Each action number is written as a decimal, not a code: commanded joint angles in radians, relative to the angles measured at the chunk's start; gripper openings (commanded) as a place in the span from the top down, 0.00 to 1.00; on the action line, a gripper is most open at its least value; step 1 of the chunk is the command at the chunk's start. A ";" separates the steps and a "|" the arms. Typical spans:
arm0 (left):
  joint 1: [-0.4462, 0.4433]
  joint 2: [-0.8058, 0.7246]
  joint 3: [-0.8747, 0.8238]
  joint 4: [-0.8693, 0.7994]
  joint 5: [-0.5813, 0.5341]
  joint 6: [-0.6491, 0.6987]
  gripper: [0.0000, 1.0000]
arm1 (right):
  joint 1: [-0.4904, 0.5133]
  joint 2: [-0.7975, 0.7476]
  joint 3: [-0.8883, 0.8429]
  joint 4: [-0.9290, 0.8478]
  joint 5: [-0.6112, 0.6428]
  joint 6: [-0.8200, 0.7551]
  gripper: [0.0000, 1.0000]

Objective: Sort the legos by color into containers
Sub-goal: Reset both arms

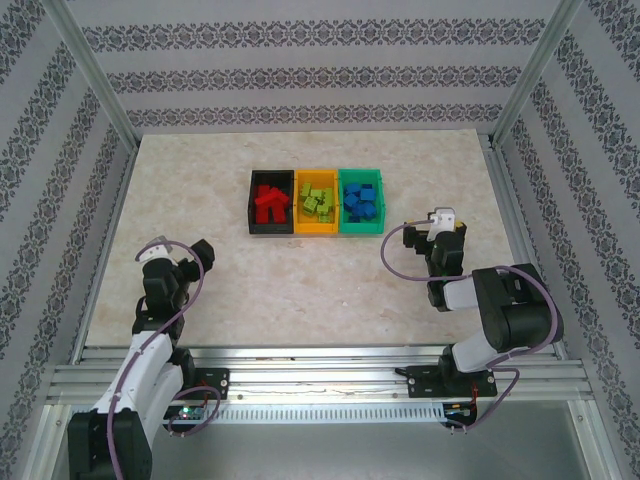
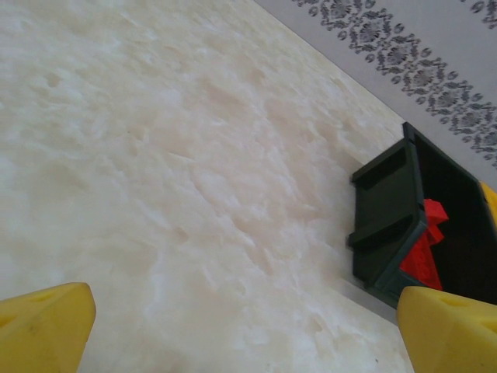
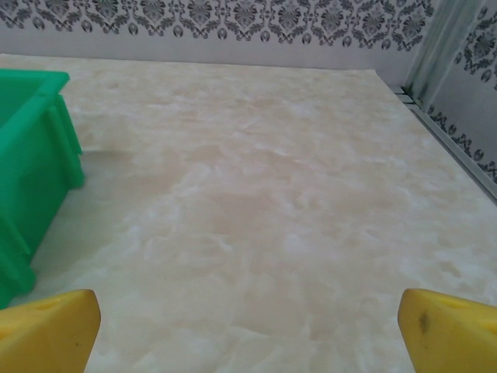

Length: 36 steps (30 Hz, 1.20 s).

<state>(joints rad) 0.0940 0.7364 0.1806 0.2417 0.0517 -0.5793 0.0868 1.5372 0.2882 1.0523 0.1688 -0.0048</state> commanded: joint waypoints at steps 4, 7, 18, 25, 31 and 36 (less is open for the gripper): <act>0.015 0.087 0.064 0.065 -0.215 0.075 0.00 | -0.009 0.006 0.017 0.032 -0.052 -0.012 0.02; 0.015 0.201 0.097 0.159 -0.298 0.160 0.00 | -0.009 0.005 0.017 0.027 -0.052 -0.009 0.02; 0.012 0.831 -0.012 1.076 -0.024 0.450 0.00 | -0.011 0.005 0.019 0.024 -0.054 -0.010 0.02; 0.012 0.881 0.046 1.038 0.054 0.473 0.01 | -0.011 0.004 0.019 0.025 -0.054 -0.010 0.02; 0.013 0.878 0.042 1.043 0.057 0.472 0.01 | -0.011 0.006 0.019 0.024 -0.054 -0.011 0.02; 0.013 0.878 0.042 1.042 0.057 0.471 0.01 | -0.009 0.005 0.015 0.032 -0.048 -0.012 0.02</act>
<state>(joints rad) 0.0940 1.6218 0.2169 1.2217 0.0944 -0.1268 0.0868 1.5372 0.2905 1.0515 0.1322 -0.0074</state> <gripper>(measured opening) 0.994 0.982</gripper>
